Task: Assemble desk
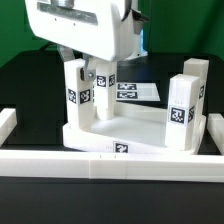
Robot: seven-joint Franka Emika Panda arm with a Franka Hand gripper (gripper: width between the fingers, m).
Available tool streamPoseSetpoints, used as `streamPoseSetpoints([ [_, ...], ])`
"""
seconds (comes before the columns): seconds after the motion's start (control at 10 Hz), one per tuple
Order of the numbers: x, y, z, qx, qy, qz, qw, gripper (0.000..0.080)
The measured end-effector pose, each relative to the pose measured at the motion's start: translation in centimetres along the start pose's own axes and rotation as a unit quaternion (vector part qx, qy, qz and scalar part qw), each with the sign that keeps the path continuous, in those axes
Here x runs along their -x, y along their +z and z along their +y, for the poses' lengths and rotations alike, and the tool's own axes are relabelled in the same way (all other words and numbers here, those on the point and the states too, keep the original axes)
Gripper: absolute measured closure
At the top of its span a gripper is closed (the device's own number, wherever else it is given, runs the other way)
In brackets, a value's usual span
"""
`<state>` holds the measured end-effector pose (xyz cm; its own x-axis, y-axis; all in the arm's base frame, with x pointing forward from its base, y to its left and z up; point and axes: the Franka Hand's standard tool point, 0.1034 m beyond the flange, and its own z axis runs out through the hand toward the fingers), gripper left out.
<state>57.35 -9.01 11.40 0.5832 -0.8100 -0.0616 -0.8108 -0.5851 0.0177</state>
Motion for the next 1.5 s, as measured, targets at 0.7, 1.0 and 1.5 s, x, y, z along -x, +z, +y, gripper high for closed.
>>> streamPoseSetpoints([
  [0.7,0.2,0.1,-0.3,-0.003,0.213,-0.001,0.977,0.0509],
  [1.0,0.3,0.1,-0.3,-0.01,0.319,0.004,0.948,0.0509],
  [1.5,0.2,0.2,-1.0,-0.038,0.509,0.0,0.86,0.0509],
])
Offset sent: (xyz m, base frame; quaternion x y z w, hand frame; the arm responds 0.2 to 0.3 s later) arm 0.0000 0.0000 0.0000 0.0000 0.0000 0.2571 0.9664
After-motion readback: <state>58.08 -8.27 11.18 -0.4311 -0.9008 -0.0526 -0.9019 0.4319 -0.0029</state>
